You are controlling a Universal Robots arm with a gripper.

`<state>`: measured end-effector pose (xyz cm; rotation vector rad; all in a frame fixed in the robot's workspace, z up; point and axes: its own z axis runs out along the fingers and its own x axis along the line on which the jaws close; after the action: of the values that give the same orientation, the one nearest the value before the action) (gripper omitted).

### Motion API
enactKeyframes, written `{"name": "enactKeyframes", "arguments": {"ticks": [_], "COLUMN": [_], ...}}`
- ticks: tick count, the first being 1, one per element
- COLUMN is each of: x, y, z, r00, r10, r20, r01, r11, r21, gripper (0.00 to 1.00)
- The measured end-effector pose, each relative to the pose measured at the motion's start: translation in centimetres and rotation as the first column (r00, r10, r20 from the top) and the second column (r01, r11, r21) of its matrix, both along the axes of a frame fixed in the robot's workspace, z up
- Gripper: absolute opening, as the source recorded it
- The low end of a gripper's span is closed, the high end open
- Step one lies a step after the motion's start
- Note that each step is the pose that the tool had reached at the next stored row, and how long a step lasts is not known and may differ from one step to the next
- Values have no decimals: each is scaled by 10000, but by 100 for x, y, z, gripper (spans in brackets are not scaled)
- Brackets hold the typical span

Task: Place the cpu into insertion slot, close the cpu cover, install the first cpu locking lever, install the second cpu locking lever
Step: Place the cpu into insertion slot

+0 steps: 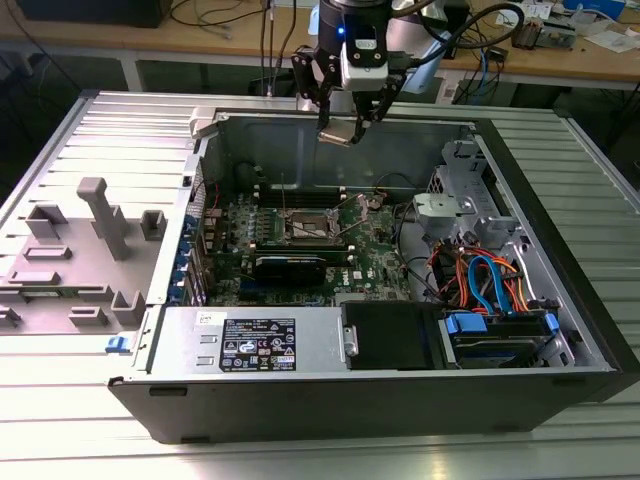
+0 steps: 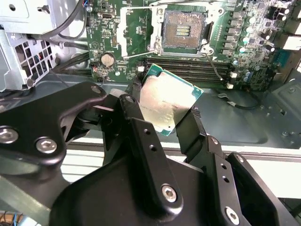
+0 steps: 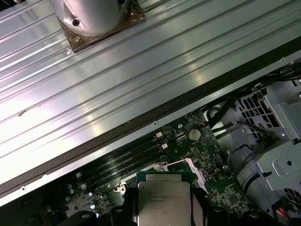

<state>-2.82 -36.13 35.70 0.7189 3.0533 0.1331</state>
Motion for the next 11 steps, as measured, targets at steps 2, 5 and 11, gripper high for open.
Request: {"name": "enactKeyframes", "arguments": {"ticks": [2, 5, 11], "x": [0, 0, 0], "y": [0, -6, -34], "z": [0, 0, -5], "r00": [10000, 10000, 10000], "r10": [-1, -4, -60], "r20": [0, 0, -2], "r01": [1, 4, 60], "r11": [10000, 10000, 10000], "r21": [0, 0, -4], "gripper": [54, 54, 54]}}
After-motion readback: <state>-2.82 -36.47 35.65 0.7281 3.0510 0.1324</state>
